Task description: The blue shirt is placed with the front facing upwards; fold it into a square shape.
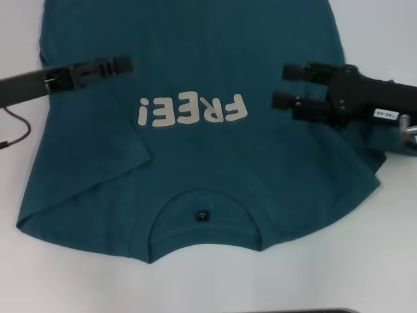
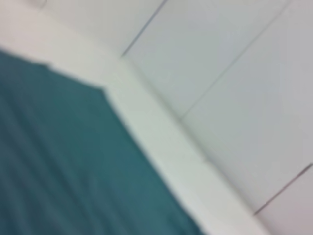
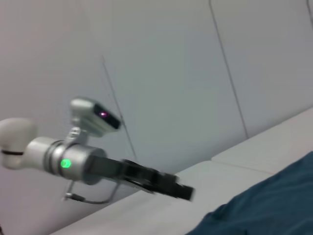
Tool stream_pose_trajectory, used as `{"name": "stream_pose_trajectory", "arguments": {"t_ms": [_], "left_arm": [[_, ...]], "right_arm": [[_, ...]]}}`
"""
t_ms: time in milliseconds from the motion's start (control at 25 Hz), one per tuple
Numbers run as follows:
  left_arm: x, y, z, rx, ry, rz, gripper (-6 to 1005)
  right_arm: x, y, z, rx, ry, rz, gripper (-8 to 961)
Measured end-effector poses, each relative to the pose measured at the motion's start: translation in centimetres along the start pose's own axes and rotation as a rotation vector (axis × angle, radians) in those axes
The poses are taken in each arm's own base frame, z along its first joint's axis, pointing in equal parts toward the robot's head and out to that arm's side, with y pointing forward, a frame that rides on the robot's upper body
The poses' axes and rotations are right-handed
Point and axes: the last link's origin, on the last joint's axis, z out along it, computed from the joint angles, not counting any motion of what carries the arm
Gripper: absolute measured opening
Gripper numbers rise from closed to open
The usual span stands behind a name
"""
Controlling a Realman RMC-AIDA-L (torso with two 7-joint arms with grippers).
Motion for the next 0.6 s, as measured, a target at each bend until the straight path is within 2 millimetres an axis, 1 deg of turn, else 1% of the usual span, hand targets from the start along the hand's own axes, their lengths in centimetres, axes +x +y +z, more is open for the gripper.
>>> {"name": "stream_pose_trajectory", "arguments": {"t_ms": [160, 280, 480, 600], "left_arm": [[-0.9, 0.7, -1.4, -0.063, 0.064, 0.014, 743], [-2.0, 0.8, -1.8, -0.073, 0.063, 0.000, 744], [-3.7, 1.3, -2.0, -0.099, 0.027, 0.002, 882], [-4.5, 1.4, -2.0, -0.108, 0.013, -0.003, 883]], "right_arm": [[-0.3, -0.8, -1.9, 0.049, 0.006, 0.022, 745], [-0.6, -1.3, -3.5, 0.085, 0.016, 0.049, 745], [-1.5, -1.9, -6.5, 0.151, 0.047, 0.119, 745], [-1.9, -2.4, -8.7, 0.210, 0.066, 0.190, 745]]}}
